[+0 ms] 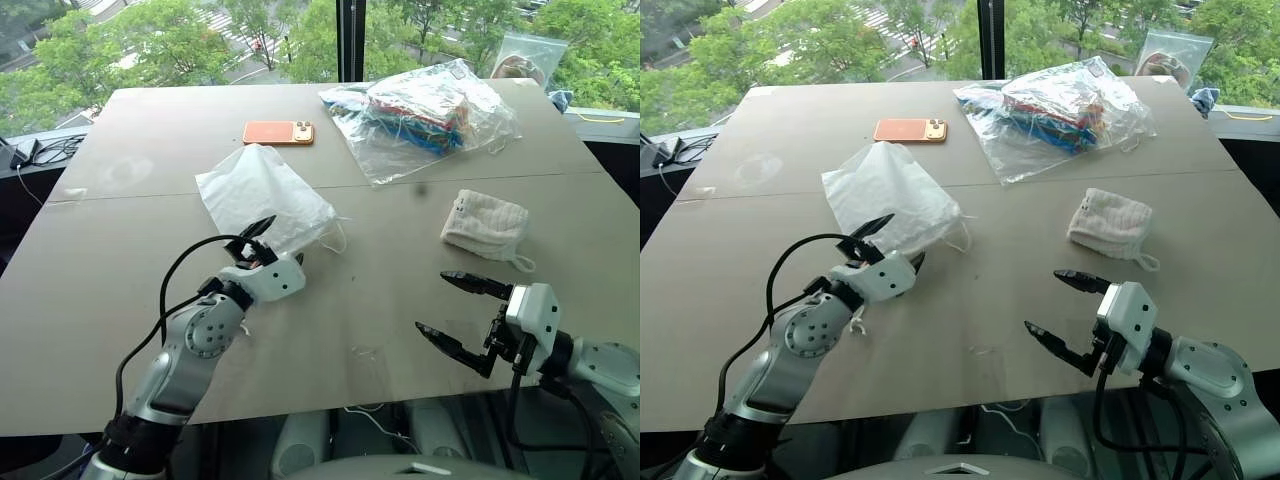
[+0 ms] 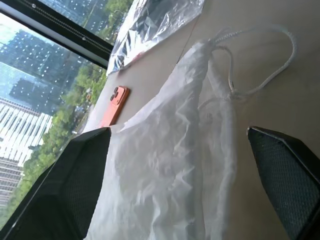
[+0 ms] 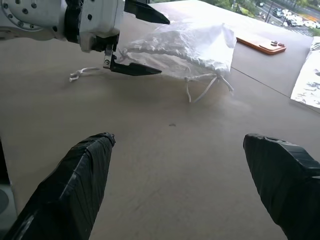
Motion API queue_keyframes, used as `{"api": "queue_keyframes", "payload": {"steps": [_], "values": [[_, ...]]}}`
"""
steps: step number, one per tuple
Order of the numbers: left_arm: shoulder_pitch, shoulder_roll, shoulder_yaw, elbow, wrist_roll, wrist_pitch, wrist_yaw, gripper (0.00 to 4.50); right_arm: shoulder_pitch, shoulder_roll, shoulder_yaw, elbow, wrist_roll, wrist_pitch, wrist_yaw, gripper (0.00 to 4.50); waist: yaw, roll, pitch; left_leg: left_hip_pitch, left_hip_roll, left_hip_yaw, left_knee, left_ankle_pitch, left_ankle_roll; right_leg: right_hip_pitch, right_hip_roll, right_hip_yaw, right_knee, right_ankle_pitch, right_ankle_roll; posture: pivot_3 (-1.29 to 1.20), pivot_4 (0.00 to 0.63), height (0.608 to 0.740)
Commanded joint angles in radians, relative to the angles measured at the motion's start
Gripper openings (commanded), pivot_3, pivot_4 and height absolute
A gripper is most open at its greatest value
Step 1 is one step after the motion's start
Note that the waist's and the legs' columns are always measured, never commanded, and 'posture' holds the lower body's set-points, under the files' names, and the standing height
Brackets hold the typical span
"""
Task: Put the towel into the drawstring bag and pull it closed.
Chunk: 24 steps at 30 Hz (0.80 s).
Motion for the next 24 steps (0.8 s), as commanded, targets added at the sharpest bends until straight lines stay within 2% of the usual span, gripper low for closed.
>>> {"api": "queue_keyframes", "payload": {"steps": [1,4,7,9,12,15,16,19,21,24], "values": [[-0.073,-0.032,-0.026,0.078,0.072,-0.026,0.064,4.50,-0.010,0.009,0.014,0.002,-0.027,-0.037,-0.016,4.45,0.000,0.000,0.000,0.000,0.000,0.000,0.000,0.000,0.000,0.000,0.000,0.000,0.000,0.000,0.000,0.00,0.150,0.740],[-0.119,-0.054,-0.039,0.118,0.069,-0.040,0.054,4.50,-0.013,0.018,0.023,0.007,-0.048,-0.046,-0.035,4.45,0.000,0.000,0.000,0.000,-0.001,0.000,0.000,0.000,0.000,0.000,0.000,0.000,0.000,0.000,0.000,0.00,0.150,0.740],[-0.149,-0.061,-0.038,0.148,0.056,-0.042,0.033,3.79,-0.015,0.031,0.032,0.006,-0.085,-0.041,-0.075,4.50,-0.001,0.000,0.000,0.000,-0.001,0.000,0.000,0.000,0.000,0.000,0.000,0.000,0.000,0.000,0.000,0.00,0.150,0.740],[-0.164,-0.059,-0.032,0.169,0.020,-0.041,-0.006,3.02,-0.027,0.048,0.038,0.024,-0.158,-0.041,-0.141,4.50,-0.001,0.000,0.000,0.000,-0.001,0.000,0.000,0.000,0.000,0.000,0.000,0.000,0.001,0.000,0.000,0.00,0.150,0.740],[-0.192,-0.079,0.002,0.159,-0.109,0.033,-0.125,1.54,-0.051,0.073,0.025,0.020,-0.192,0.001,-0.214,4.50,-0.001,0.000,0.000,0.000,-0.001,0.000,0.001,0.000,0.000,0.000,0.000,0.000,0.002,0.000,0.000,0.00,0.150,0.740],[-0.237,-0.072,0.050,0.118,-0.294,0.157,-0.307,0.23,-0.092,0.055,-0.047,-0.018,-0.198,0.215,-0.308,4.50,-0.001,0.000,0.000,0.000,-0.001,0.000,0.002,0.000,0.000,0.000,0.000,0.000,0.003,0.000,0.000,0.00,0.150,0.740],[-0.251,-0.063,0.066,0.103,-0.367,0.213,-0.379,0.06,-0.108,0.029,-0.091,-0.022,-0.135,0.276,-0.282,4.50,-0.001,0.000,0.000,0.000,-0.001,0.000,0.002,0.000,0.000,0.000,0.000,0.000,0.003,0.000,0.000,0.00,0.150,0.740],[-0.291,-0.055,0.127,0.054,-0.562,0.409,-0.508,0.06,-0.203,0.055,-0.281,0.014,0.066,0.440,-0.328,4.50,-0.002,0.000,0.000,0.000,-0.001,0.000,0.003,0.000,0.000,0.000,0.000,0.000,0.004,0.001,-0.001,0.00,0.150,0.740],[-0.323,-0.045,0.157,0.012,-0.677,0.555,-0.566,0.06,-0.272,0.024,-0.336,0.059,0.086,0.522,-0.356,4.50,-0.003,0.000,0.000,0.000,-0.002,0.000,0.003,0.000,0.000,0.000,0.000,0.001,0.004,0.001,0.000,0.00,0.150,0.740],[-0.366,-0.036,0.165,-0.031,-0.756,0.661,-0.587,0.06,-0.380,-0.020,-0.317,0.189,0.037,0.600,-0.412,4.50,-0.005,-0.001,0.000,0.000,-0.002,-0.001,0.003,0.000,0.000,0.001,0.002,0.001,0.004,0.000,0.000,0.00,0.150,0.740]]}}
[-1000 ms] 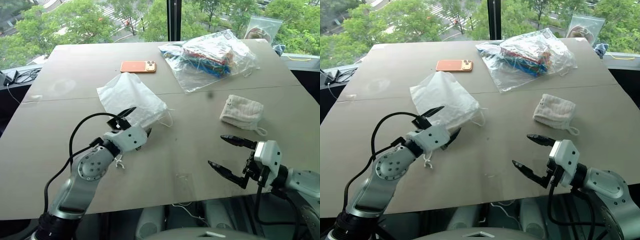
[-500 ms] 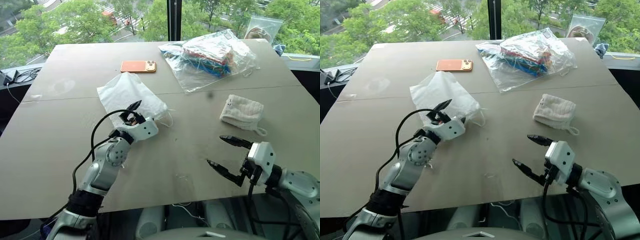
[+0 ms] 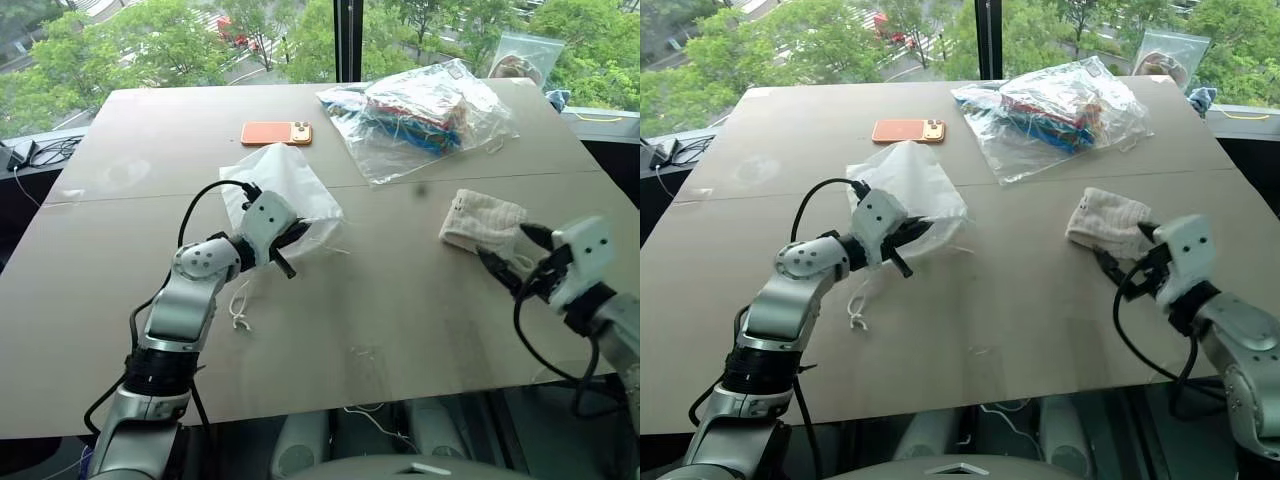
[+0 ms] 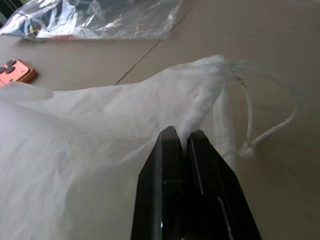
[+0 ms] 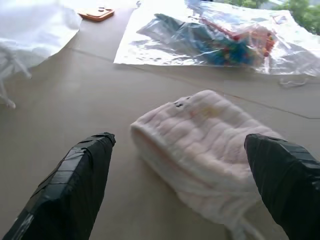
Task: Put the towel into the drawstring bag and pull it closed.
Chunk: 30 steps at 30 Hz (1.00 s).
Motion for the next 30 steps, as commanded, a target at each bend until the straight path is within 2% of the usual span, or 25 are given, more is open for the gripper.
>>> {"api": "queue_keyframes", "payload": {"steps": [1,8,11,14,17,19,20,21,22,23,26,30], "values": [[-0.051,0.011,0.019,-0.077,-0.088,0.100,-0.016,0.06,-0.113,-0.037,0.020,0.154,-0.052,0.097,-0.083,4.50,-0.001,0.000,0.000,0.001,0.000,0.000,0.000,0.000,0.000,0.001,0.001,0.001,0.000,0.000,0.000,0.00,0.150,0.740],[-0.098,-0.014,-0.010,-0.063,-0.083,0.135,0.061,0.06,-0.394,0.092,0.048,0.525,-0.047,0.200,-0.179,4.50,-0.014,0.000,0.000,0.001,-0.002,0.001,0.000,0.000,0.000,0.001,0.002,0.003,0.001,0.004,-0.001,0.00,0.150,0.740],[-0.126,-0.031,-0.012,-0.039,-0.068,0.163,0.113,0.06,-0.459,0.139,0.066,0.651,-0.020,0.234,-0.150,4.50,-0.018,0.000,0.000,0.000,-0.002,0.001,0.000,0.000,0.000,0.000,0.003,0.003,0.001,0.005,0.000,0.00,0.150,0.740],[-0.144,-0.049,-0.005,-0.032,-0.075,0.193,0.152,0.06,-0.469,0.148,0.152,0.709,-0.042,0.223,-0.089,4.50,-0.023,-0.001,0.000,0.000,-0.002,0.001,0.000,0.000,0.000,0.000,0.002,0.003,0.000,0.005,0.000,0.00,0.150,0.740],[-0.147,-0.059,-0.010,-0.042,-0.081,0.212,0.176,0.00,-0.453,0.137,0.265,0.752,-0.120,0.151,-0.055,3.71,-0.035,-0.003,-0.001,0.001,-0.002,0.002,0.000,0.000,0.000,0.001,0.003,0.004,0.000,0.005,0.000,0.00,0.150,0.740],[-0.146,-0.064,-0.011,-0.056,-0.087,0.227,0.188,0.00,-0.442,0.129,0.301,0.768,-0.162,0.099,-0.042,2.88,-0.045,-0.003,-0.002,0.002,-0.001,0.002,0.000,0.000,0.000,0.001,0.004,0.004,0.000,0.005,0.000,0.00,0.150,0.740],[-0.146,-0.069,-0.006,-0.063,-0.095,0.239,0.194,0.00,-0.434,0.125,0.315,0.769,-0.181,0.071,-0.037,2.22,-0.047,-0.004,-0.002,0.003,-0.001,0.001,0.000,0.000,0.000,0.001,0.004,0.004,0.001,0.005,0.000,0.00,0.150,0.740],[-0.148,-0.071,-0.004,-0.069,-0.099,0.249,0.200,0.00,-0.423,0.119,0.330,0.762,-0.198,0.045,-0.030,2.06,-0.047,-0.004,-0.002,0.004,-0.001,0.001,0.000,0.000,0.000,0.001,0.004,0.004,0.001,0.005,0.000,0.00,0.150,0.740],[-0.150,-0.073,0.000,-0.074,-0.105,0.261,0.204,0.00,-0.411,0.113,0.343,0.752,-0.217,0.012,-0.026,1.56,-0.047,-0.004,-0.002,0.004,0.000,0.001,0.000,0.000,0.000,0.002,0.005,0.004,0.001,0.005,0.000,0.00,0.150,0.740],[-0.152,-0.075,0.002,-0.076,-0.109,0.270,0.207,0.00,-0.402,0.109,0.350,0.743,-0.231,-0.019,-0.024,1.30,-0.047,-0.004,-0.002,0.004,0.000,0.001,0.000,0.000,0.000,0.002,0.005,0.004,0.002,0.005,0.000,0.00,0.150,0.740],[-0.164,-0.080,0.008,-0.076,-0.126,0.295,0.218,0.00,-0.371,0.106,0.344,0.691,-0.228,-0.061,-0.004,0.14,-0.045,-0.005,-0.003,0.004,0.000,0.001,0.000,0.000,0.000,0.002,0.004,0.004,0.002,0.005,0.000,0.00,0.150,0.740],[-0.216,-0.116,0.038,-0.053,-0.186,0.370,0.232,0.00,-0.291,0.118,0.286,0.459,-0.118,-0.084,0.070,0.04,-0.032,-0.005,-0.002,0.003,0.000,0.000,0.000,0.000,0.000,0.002,0.003,0.004,0.001,0.005,0.000,0.00,0.150,0.740]]}}
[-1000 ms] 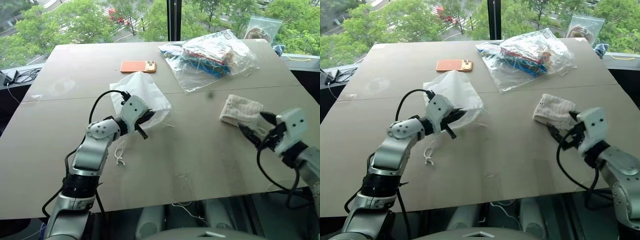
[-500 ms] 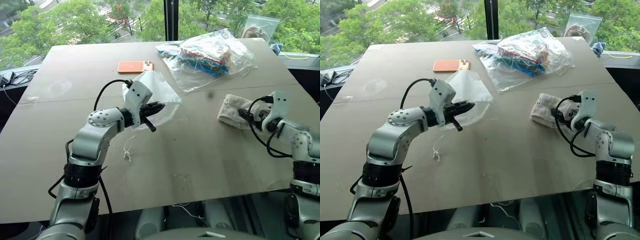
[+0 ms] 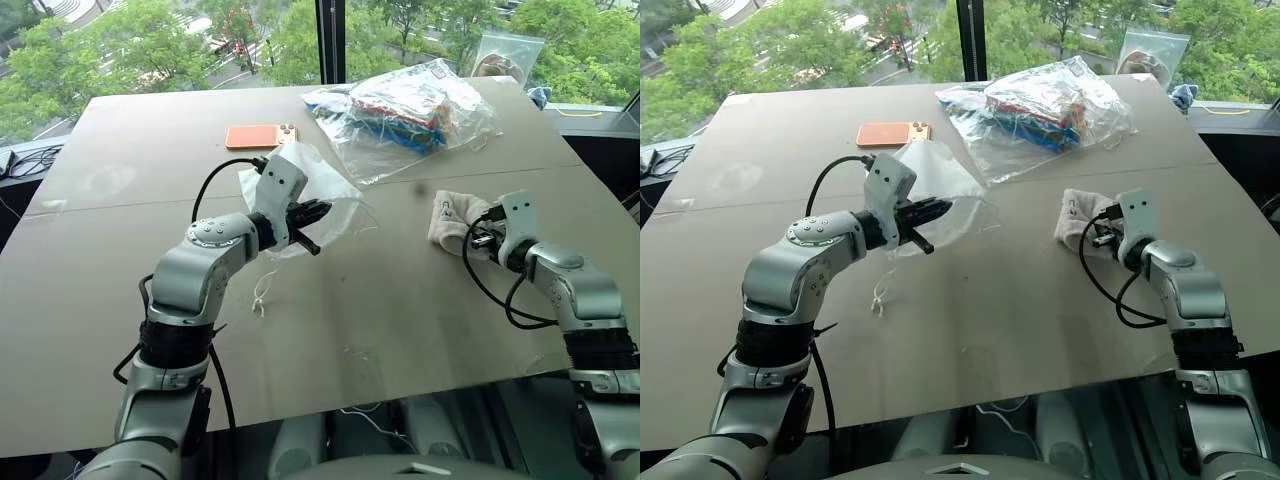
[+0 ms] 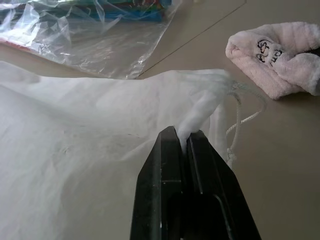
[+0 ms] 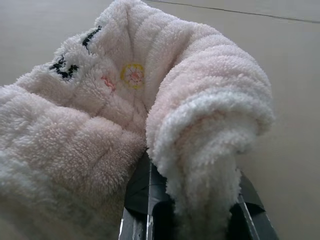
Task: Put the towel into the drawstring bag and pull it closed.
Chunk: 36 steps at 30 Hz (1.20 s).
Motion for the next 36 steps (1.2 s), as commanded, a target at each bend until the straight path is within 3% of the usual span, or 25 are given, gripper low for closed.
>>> {"api": "queue_keyframes", "payload": {"steps": [1,7,13,17,21,30,36], "values": [[-0.058,-0.026,0.041,-0.009,-0.065,0.057,0.005,0.00,0.071,0.015,-0.021,-0.210,0.118,0.014,0.091,0.04,0.008,0.000,0.000,0.000,0.000,0.000,0.000,0.000,0.000,0.000,0.000,0.000,0.000,0.000,0.000,0.00,0.150,0.740],[-0.106,-0.045,0.031,0.042,-0.104,0.096,0.001,0.00,0.126,0.050,0.017,-0.513,0.304,0.127,0.134,0.04,0.008,0.003,0.002,-0.001,0.000,0.000,-0.001,0.000,0.000,-0.002,0.001,0.000,0.000,0.000,0.000,0.00,0.150,0.740],[-0.152,-0.053,-0.030,0.099,-0.089,0.038,-0.033,0.00,0.087,0.073,0.159,-0.603,0.343,0.200,0.130,0.04,0.013,0.003,0.002,-0.001,0.000,0.000,0.000,0.000,0.000,-0.002,0.000,0.000,0.000,-0.001,0.001,0.00,0.150,0.740],[-0.175,-0.048,-0.051,0.124,-0.083,0.005,-0.053,0.00,0.062,0.082,0.198,-0.544,0.284,0.180,0.090,0.04,0.014,0.003,0.002,-0.002,-0.001,0.000,0.000,0.000,0.000,-0.002,-0.001,0.000,0.000,0.000,0.000,0.00,0.150,0.740],[-0.155,-0.022,-0.076,0.088,-0.083,-0.008,-0.085,0.00,-0.016,0.194,0.160,-0.386,0.219,0.196,-0.074,0.04,0.009,0.003,0.002,-0.001,-0.001,0.001,0.000,0.000,0.000,-0.002,0.000,0.001,0.000,0.000,0.000,0.00,0.150,0.740],[-0.096,0.023,-0.092,0.018,-0.070,-0.017,-0.083,0.00,-0.080,0.408,0.049,-0.258,0.217,0.212,-0.265,0.04,0.011,0.003,0.002,-0.003,0.000,0.001,-0.001,0.000,0.000,-0.003,-0.001,0.000,0.000,0.000,0.000,0.00,0.150,0.740],[-0.103,0.065,-0.056,-0.002,-0.117,0.052,-0.109,0.00,-0.103,0.428,-0.002,-0.227,0.227,0.244,-0.299,0.04,0.011,0.004,0.003,-0.003,-0.001,0.000,-0.001,0.000,0.000,-0.003,-0.001,0.000,0.000,0.000,0.000,0.00,0.150,0.740]]}}
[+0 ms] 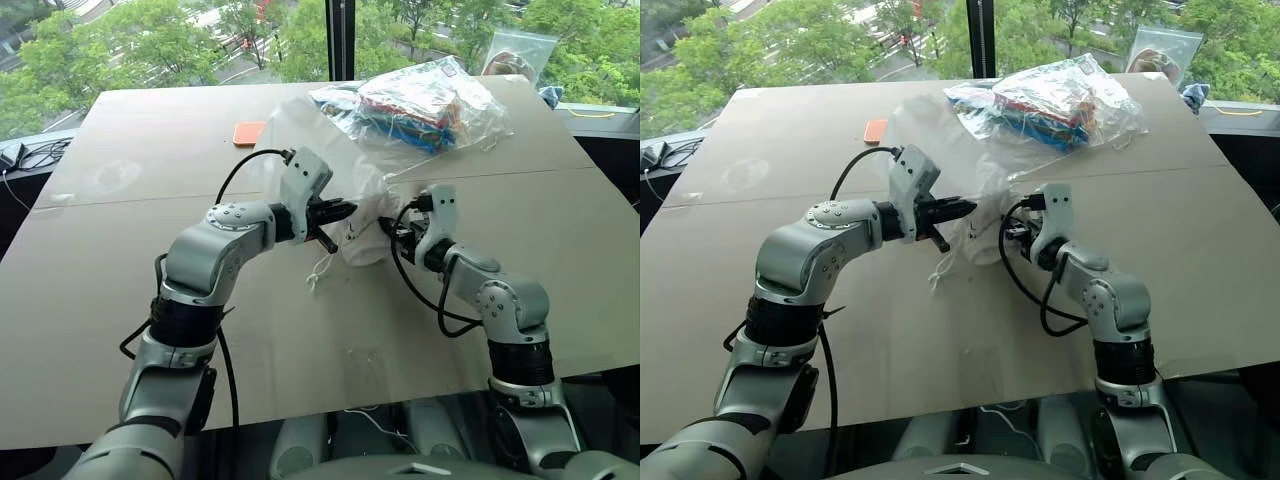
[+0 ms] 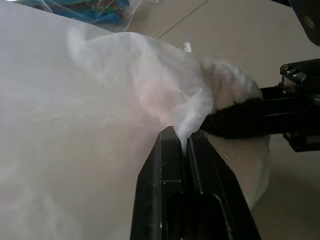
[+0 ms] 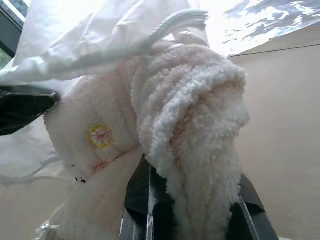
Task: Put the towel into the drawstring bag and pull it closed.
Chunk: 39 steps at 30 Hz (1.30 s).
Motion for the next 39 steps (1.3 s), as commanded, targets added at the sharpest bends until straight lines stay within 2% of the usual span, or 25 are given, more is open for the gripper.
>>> {"api": "queue_keyframes", "payload": {"steps": [1,5,9,11,12,14,17,21,25,28,32,35,39], "values": [[-0.023,0.030,0.038,-0.044,-0.051,0.046,-0.029,0.00,-0.023,-0.014,-0.039,-0.031,0.026,0.030,-0.002,0.04,-0.002,0.000,0.000,0.000,0.000,0.000,0.000,0.000,0.000,0.000,0.000,0.000,0.000,0.000,0.000,0.00,0.150,0.740],[-0.049,0.099,0.053,-0.066,-0.124,0.125,-0.099,0.00,-0.046,-0.028,-0.105,-0.060,0.114,0.145,0.002,0.04,-0.005,0.000,0.000,0.000,0.000,0.000,0.000,0.000,0.000,0.000,0.001,0.000,0.000,0.000,0.000,0.00,0.150,0.740],[-0.046,0.163,0.014,-0.090,-0.150,0.128,-0.158,0.00,-0.091,0.048,-0.212,-0.053,0.266,0.246,-0.024,0.04,-0.005,0.001,0.000,0.001,0.001,0.000,0.000,0.000,0.000,0.000,0.001,0.000,0.000,0.000,0.000,0.00,0.150,0.740],[-0.038,0.182,0.004,-0.099,-0.149,0.118,-0.171,0.00,-0.098,0.069,-0.222,-0.063,0.317,0.276,-0.016,0.04,-0.004,0.001,0.001,0.001,0.001,0.000,-0.001,0.000,0.000,0.000,0.001,0.000,0.000,0.000,0.000,0.00,0.150,0.740],[-0.037,0.187,0.003,-0.100,-0.147,0.111,-0.173,0.00,-0.093,0.062,-0.200,-0.076,0.316,0.280,-0.004,0.04,-0.005,0.001,0.001,0.001,0.001,0.000,-0.001,0.000,0.000,0.000,0.001,0.000,0.000,0.000,0.000,0.00,0.150,0.740],[-0.064,0.170,0.013,-0.074,-0.145,0.113,-0.154,0.00,-0.064,-0.012,-0.055,-0.120,0.241,0.241,0.058,0.04,-0.004,0.002,0.001,0.000,0.001,0.000,-0.001,0.000,0.000,0.000,0.001,0.000,0.000,0.000,0.000,0.00,0.150,0.740],[-0.109,0.110,0.050,-0.023,-0.177,0.146,-0.122,0.00,-0.054,-0.054,0.079,-0.126,0.172,0.168,0.104,0.04,-0.002,0.002,0.001,0.000,0.000,0.000,0.000,0.000,0.000,0.000,0.000,0.000,-0.001,0.000,0.000,0.00,0.150,0.740],[-0.123,0.076,0.052,-0.032,-0.189,0.177,-0.096,0.00,-0.078,-0.077,0.188,-0.073,0.075,0.059,0.147,0.04,-0.011,0.001,0.001,0.000,-0.001,0.001,0.000,0.000,0.000,0.000,0.001,0.001,0.000,0.000,0.000,0.00,0.150,0.740],[-0.112,0.066,0.063,-0.056,-0.220,0.232,-0.077,0.00,-0.085,-0.075,0.222,-0.020,0.023,-0.016,0.180,0.04,-0.015,0.001,0.002,0.000,0.000,0.000,0.000,0.000,0.000,0.000,0.002,0.000,0.000,0.000,0.000,0.00,0.150,0.740],[-0.082,0.092,0.062,-0.079,-0.239,0.267,-0.082,0.00,-0.094,-0.012,0.150,0.048,0.035,-0.046,0.143,0.04,-0.020,0.001,0.002,0.000,0.000,0.001,0.000,0.000,0.000,0.000,0.001,0.001,0.000,0.000,0.000,0.00,0.150,0.740],[0.000,0.161,0.073,-0.113,-0.248,0.280,-0.095,0.00,-0.096,0.053,-0.023,0.115,0.122,-0.061,0.113,0.04,-0.025,0.002,0.002,0.000,0.001,0.001,-0.001,0.000,0.000,-0.001,0.002,0.001,0.000,0.000,0.000,0.00,0.150,0.740],[0.020,0.184,0.093,-0.096,-0.249,0.270,-0.084,0.00,-0.078,0.039,-0.076,0.090,0.166,-0.033,0.132,0.04,-0.020,0.002,0.002,0.000,0.001,0.000,-0.001,0.000,0.000,-0.001,0.001,0.000,0.000,0.000,0.000,0.00,0.150,0.740],[0.000,0.162,0.114,-0.065,-0.239,0.233,-0.063,0.00,-0.056,-0.003,-0.067,0.041,0.188,0.000,0.161,0.04,-0.018,0.002,0.002,0.000,0.001,0.000,0.000,0.000,0.000,-0.001,0.000,0.001,0.000,0.000,0.000,0.00,0.150,0.740]]}}
